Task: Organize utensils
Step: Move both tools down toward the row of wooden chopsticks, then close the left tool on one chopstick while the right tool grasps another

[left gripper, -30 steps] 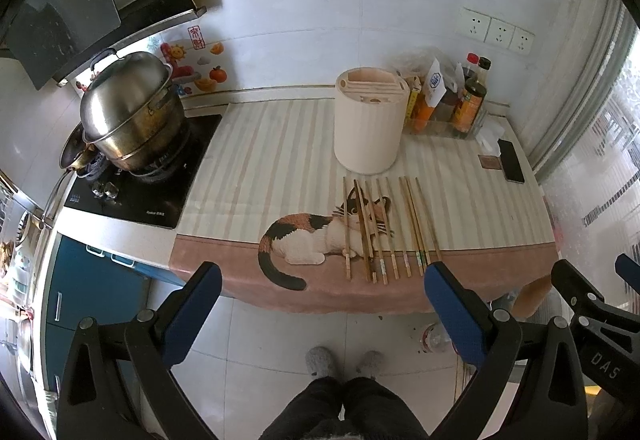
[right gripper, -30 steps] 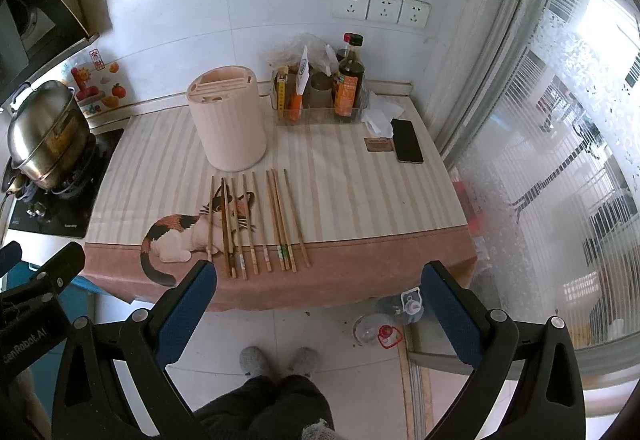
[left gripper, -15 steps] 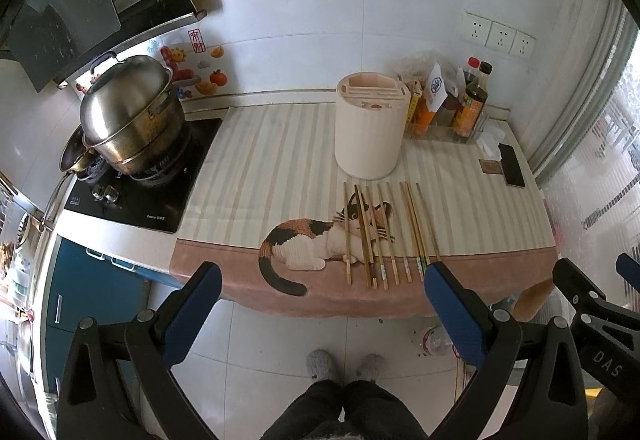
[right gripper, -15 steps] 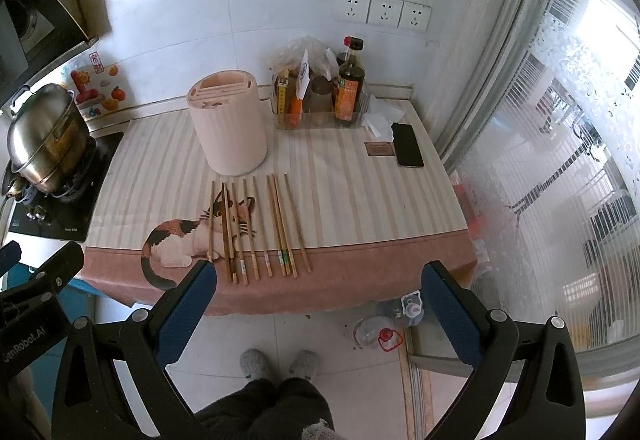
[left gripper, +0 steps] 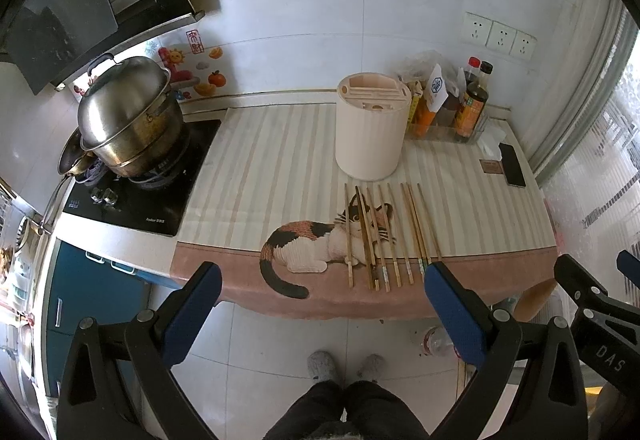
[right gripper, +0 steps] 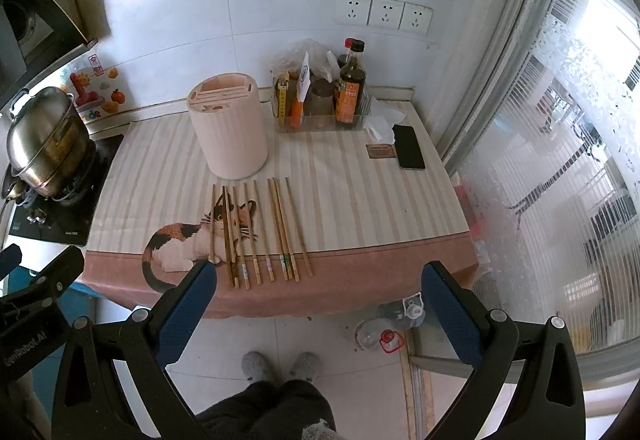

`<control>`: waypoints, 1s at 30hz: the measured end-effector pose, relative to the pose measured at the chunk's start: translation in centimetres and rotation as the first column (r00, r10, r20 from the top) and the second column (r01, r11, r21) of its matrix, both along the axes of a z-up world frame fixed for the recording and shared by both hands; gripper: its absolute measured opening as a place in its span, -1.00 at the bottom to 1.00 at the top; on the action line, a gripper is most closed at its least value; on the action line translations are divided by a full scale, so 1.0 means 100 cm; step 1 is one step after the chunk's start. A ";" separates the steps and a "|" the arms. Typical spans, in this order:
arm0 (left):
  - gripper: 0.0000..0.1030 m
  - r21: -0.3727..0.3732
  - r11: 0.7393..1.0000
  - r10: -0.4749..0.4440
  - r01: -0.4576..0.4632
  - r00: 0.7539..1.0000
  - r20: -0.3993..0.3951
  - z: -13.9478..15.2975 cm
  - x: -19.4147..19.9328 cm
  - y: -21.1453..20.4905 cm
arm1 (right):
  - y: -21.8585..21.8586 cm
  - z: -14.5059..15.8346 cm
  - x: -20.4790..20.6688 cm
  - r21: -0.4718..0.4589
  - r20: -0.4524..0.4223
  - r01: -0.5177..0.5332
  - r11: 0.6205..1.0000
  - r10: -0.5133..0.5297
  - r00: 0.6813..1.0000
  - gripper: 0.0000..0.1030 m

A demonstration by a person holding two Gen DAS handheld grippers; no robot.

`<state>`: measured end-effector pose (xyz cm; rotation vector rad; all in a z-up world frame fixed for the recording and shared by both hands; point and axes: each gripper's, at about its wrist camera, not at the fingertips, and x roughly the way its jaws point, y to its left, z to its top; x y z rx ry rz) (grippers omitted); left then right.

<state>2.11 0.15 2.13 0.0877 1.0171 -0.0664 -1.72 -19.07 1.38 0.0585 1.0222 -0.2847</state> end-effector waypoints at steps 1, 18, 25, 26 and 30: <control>1.00 -0.002 1.000 -0.001 0.001 1.000 0.001 0.000 0.001 0.001 | 0.000 0.000 0.000 0.000 0.000 0.000 1.000 0.000 1.000 1.00; 1.00 0.077 0.997 -0.007 0.004 0.999 0.043 -0.075 0.078 0.021 | 0.009 -0.045 0.030 0.045 0.048 0.089 0.995 -0.092 0.995 1.00; 1.00 0.108 0.994 0.009 0.004 0.992 -0.125 -0.171 0.138 0.013 | -0.011 -0.127 0.084 0.073 -0.067 0.136 0.988 -0.131 0.989 0.89; 0.99 0.106 0.994 0.013 0.003 0.988 -0.156 -0.185 0.146 0.011 | -0.017 -0.143 0.095 0.077 -0.091 0.136 0.988 -0.129 0.988 0.84; 0.73 0.064 0.998 0.029 -0.011 0.955 -0.295 -0.242 0.172 0.002 | -0.033 -0.191 0.126 0.110 -0.168 0.129 0.986 -0.109 0.980 0.44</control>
